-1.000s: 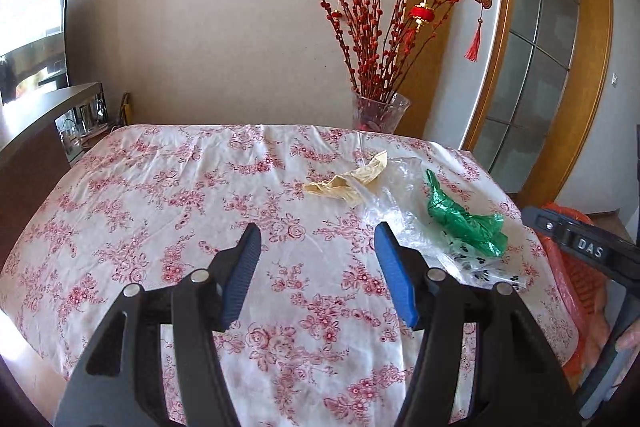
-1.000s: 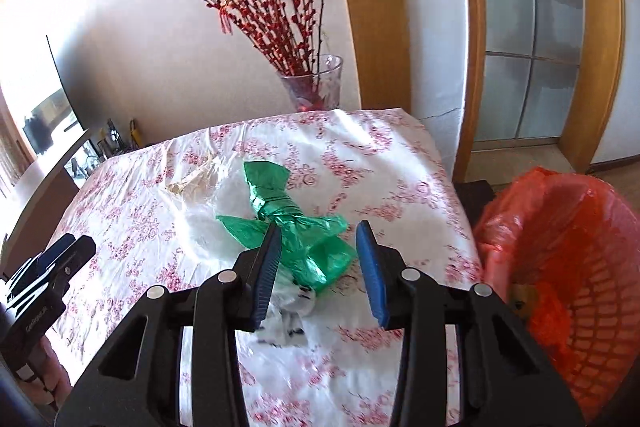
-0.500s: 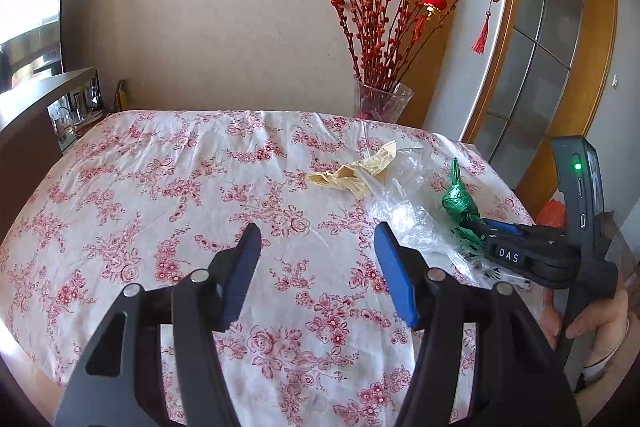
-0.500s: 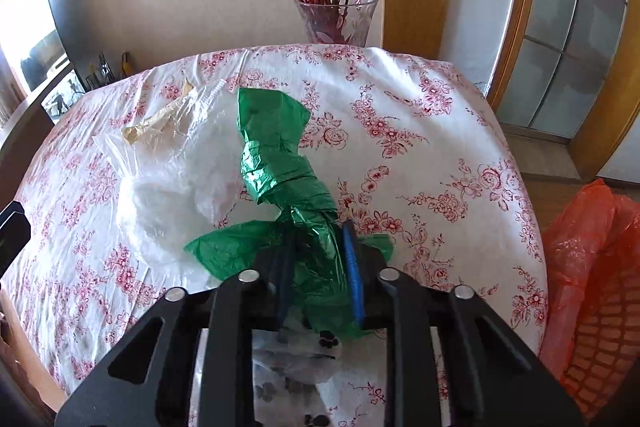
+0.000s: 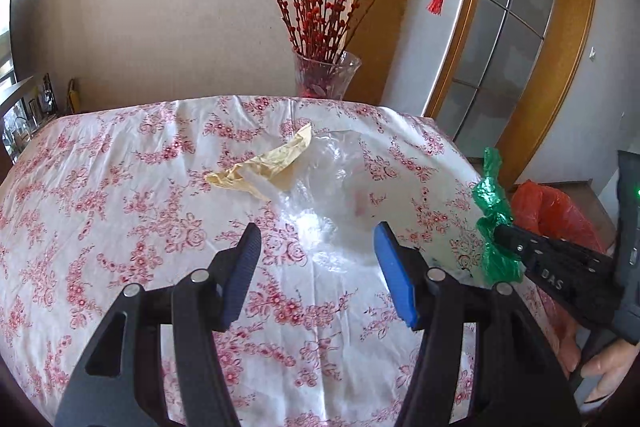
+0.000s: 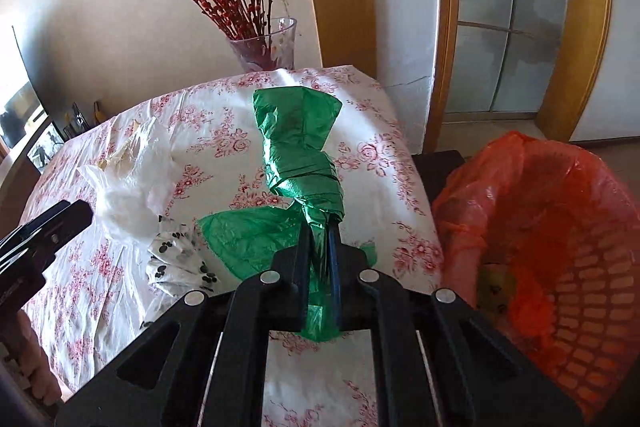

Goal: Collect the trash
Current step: 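Grasp the clear bubble wrap with the left gripper while the right gripper holds the green bag, then carry the bubble wrap and green bag to the red basket and release both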

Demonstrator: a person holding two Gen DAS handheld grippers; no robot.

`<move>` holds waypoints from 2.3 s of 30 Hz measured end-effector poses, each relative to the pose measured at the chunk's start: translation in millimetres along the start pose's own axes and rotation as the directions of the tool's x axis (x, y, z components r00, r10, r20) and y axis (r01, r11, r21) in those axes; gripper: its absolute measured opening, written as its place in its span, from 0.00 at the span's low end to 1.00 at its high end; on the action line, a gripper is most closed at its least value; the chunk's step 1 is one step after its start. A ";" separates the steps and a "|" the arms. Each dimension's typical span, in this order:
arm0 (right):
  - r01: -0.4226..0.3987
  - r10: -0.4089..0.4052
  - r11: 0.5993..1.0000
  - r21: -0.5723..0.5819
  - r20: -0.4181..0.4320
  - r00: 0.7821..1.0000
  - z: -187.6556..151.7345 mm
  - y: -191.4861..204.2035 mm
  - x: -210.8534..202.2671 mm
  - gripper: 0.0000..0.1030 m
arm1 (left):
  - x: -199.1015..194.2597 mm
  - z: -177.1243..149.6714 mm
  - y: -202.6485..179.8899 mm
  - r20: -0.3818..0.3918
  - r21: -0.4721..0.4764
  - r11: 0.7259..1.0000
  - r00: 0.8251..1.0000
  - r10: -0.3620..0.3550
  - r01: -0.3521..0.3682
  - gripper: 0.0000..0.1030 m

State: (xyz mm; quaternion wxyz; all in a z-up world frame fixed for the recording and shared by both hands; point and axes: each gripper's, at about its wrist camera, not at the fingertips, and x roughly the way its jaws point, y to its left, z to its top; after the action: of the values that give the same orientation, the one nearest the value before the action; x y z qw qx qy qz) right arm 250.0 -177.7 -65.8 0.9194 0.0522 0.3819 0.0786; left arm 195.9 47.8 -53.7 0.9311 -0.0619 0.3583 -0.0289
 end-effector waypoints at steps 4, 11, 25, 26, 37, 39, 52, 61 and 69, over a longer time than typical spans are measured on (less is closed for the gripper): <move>-0.002 0.002 1.000 0.003 0.014 1.000 -3.9 -5.9 -10.7 0.08 | 26.2 1.8 -10.4 -0.065 0.005 1.000 0.998 0.019 -0.019 0.56; 0.002 -0.003 1.000 0.010 0.034 0.999 -8.9 -13.7 -23.4 0.08 | 42.0 -2.3 -17.1 -0.099 -0.004 1.000 0.995 -0.025 0.024 0.16; -0.023 0.019 0.999 0.044 0.093 0.995 -13.0 -24.0 -50.6 0.08 | -28.5 1.2 -9.5 0.040 0.061 0.997 0.998 -0.042 0.040 0.13; -0.024 0.019 0.999 0.048 0.099 0.995 -12.7 -25.1 -53.2 0.08 | -32.8 2.6 -7.1 0.048 0.057 0.998 0.998 -0.044 0.042 0.13; -0.018 0.006 0.997 0.080 0.149 0.989 -17.7 -39.1 -78.3 0.08 | -68.2 14.6 -8.4 0.104 0.056 0.995 0.991 -0.090 0.084 0.13; -0.014 0.001 0.996 0.085 0.156 0.988 -18.8 -40.5 -82.7 0.08 | -73.0 15.2 -10.0 0.111 0.061 0.994 0.989 -0.094 0.088 0.14; 0.023 -0.047 0.992 0.124 0.200 0.979 -22.6 -64.3 -106.9 0.08 | -75.9 22.4 -52.8 0.115 0.120 0.981 0.979 -0.169 0.155 0.14; 0.065 -0.104 0.981 0.183 0.216 0.971 -30.6 -95.7 -125.4 0.08 | -65.0 19.2 -104.5 0.074 0.172 0.953 0.961 -0.267 0.251 0.14; 0.101 -0.163 0.959 0.264 0.221 0.962 -40.0 -131.4 -139.8 0.08 | -47.2 5.7 -163.1 -0.004 0.222 0.913 0.937 -0.350 0.342 0.14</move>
State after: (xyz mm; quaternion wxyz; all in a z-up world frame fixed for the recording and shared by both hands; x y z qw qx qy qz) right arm 138.1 -331.1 -17.4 0.9481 0.1511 0.2770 -0.0391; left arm 163.2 -108.7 4.0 0.9186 -0.0216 0.3194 -0.2316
